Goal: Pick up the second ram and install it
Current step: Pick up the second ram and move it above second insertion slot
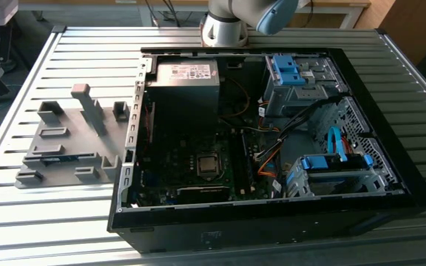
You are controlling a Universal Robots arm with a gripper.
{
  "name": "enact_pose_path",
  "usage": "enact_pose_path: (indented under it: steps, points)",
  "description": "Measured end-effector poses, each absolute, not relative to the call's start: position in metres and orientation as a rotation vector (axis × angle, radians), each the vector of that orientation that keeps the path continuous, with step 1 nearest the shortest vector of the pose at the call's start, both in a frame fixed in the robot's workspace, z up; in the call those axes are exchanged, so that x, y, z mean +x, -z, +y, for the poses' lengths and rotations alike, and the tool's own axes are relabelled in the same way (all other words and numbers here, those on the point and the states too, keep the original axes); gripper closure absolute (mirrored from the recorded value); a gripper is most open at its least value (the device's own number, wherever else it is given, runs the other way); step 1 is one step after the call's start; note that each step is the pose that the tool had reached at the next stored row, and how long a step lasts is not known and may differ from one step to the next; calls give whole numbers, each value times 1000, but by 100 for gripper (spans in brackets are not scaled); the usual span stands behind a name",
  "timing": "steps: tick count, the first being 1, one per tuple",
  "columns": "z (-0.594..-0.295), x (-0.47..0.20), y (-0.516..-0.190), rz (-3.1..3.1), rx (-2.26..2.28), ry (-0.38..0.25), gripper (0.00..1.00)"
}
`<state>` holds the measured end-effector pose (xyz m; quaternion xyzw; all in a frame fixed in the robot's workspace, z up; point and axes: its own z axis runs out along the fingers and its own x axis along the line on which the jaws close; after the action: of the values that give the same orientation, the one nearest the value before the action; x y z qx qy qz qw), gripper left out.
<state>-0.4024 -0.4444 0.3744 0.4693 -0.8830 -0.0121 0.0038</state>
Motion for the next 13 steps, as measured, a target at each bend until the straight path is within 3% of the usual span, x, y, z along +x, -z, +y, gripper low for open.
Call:
enact_pose_path:
  steps: [13]
  points:
    - [-444,-402,-371,-2724,1549,38,89]
